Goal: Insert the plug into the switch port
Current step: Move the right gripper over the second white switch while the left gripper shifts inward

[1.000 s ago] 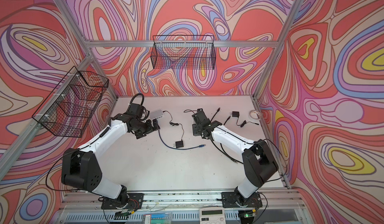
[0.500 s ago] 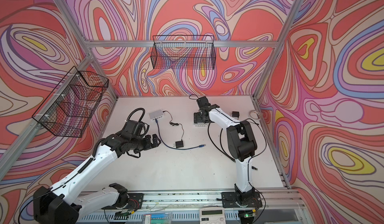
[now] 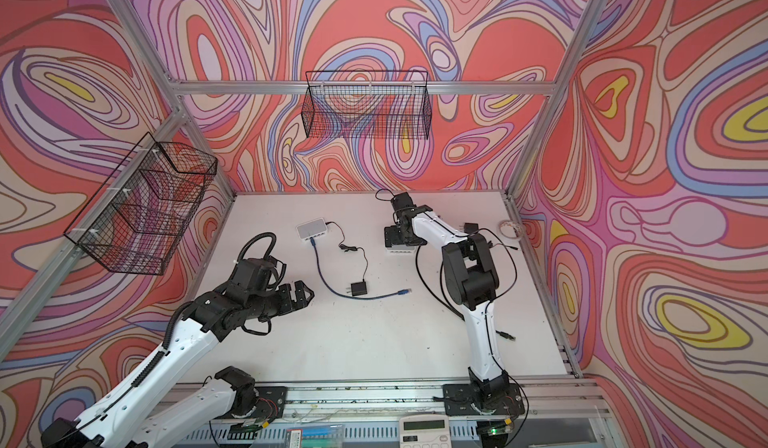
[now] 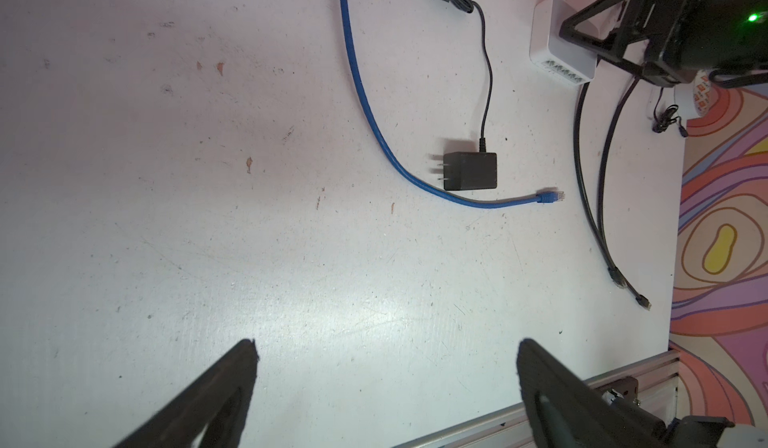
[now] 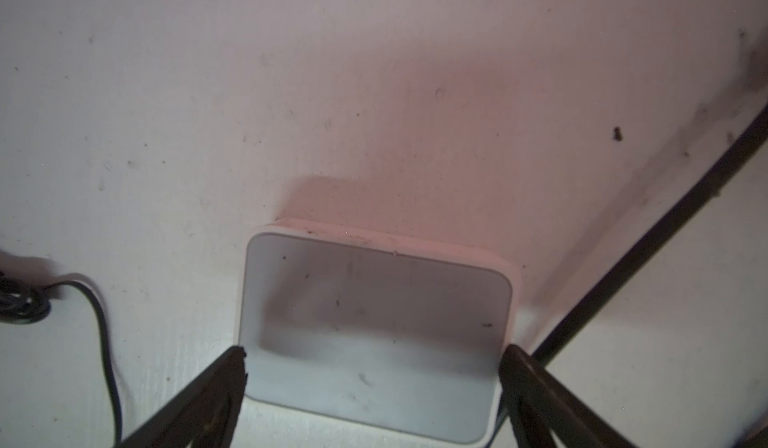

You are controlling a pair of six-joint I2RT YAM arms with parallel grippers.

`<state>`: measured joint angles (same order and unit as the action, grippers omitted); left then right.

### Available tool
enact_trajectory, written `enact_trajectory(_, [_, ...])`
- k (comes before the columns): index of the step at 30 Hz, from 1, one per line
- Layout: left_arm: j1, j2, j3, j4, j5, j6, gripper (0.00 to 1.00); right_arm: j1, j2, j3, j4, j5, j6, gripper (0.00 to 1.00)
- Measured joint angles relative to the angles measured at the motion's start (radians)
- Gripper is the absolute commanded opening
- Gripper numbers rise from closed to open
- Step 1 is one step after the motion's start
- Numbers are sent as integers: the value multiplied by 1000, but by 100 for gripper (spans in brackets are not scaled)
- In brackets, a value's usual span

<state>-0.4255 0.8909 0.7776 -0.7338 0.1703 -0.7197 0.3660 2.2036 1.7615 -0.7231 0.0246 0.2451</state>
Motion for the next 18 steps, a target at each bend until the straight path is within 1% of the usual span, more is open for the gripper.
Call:
enact_trajectory(5, [0,-22,-12,-5,0,-13,100,-3,6,10,-1,-39,-5,99])
enact_trajectory(10, [0,-13,-21,-4,4,-19,100,-7,4,2,28,-95,-5,98])
enact_trajectory(14, [0,8,-29,2,8,-24,100,-9,-18,-38,70,-135,-5,98])
enact_trajectory(18, [0,26,-30,9,13,-26,100,-14,-79,-132,114,-148,-1,98])
